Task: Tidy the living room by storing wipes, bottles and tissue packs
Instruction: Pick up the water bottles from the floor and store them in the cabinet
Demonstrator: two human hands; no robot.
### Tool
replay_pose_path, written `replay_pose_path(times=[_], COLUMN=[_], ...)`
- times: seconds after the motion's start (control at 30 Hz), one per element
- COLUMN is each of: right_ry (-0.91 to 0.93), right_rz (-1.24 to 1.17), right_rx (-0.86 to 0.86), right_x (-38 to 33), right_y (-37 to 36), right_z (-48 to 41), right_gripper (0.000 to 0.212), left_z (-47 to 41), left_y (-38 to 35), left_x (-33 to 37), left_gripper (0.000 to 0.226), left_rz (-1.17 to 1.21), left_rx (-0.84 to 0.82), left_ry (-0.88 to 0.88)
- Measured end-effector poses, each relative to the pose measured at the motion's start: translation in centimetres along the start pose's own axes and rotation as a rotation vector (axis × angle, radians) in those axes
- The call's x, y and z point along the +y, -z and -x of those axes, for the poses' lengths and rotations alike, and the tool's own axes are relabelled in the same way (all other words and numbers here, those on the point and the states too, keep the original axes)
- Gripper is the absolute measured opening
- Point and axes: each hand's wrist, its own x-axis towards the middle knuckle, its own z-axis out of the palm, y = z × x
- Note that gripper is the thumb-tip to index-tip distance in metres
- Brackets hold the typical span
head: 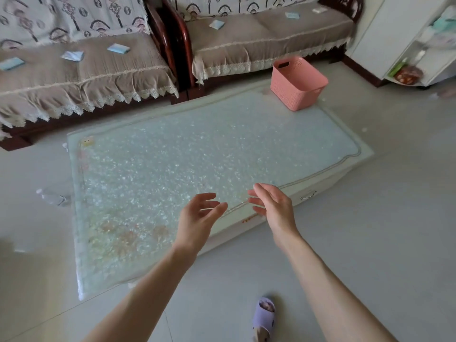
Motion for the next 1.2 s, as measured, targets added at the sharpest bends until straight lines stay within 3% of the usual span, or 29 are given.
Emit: replay_pose_path(times=[0.47, 0.83, 1.2], right_ry=[-0.001, 0.045, 0.025], right_rz=[-0.032, -0.113, -0.142], right_rx=[0.085, 0.314, 0.501], right_x=[-10.0, -18.6, -24.0], right_y=[18.3, 34.5, 47.3], right_z=[-14.7, -27.9, -39.9], right_gripper=[0.009, 0.015, 0.003], left_z=[-10.4, -22.7, -33.6], left_y=[-22.2, -44.1, -62.0], left_x=[8.8, 15.9, 19.7], left_gripper=[0.031, 0.026, 0.024], left_rz=[-0.054, -0.091, -0.160], left_rx=[-0.069, -0.354, -0.530], left_ry=[0.010, -0.031, 0.017])
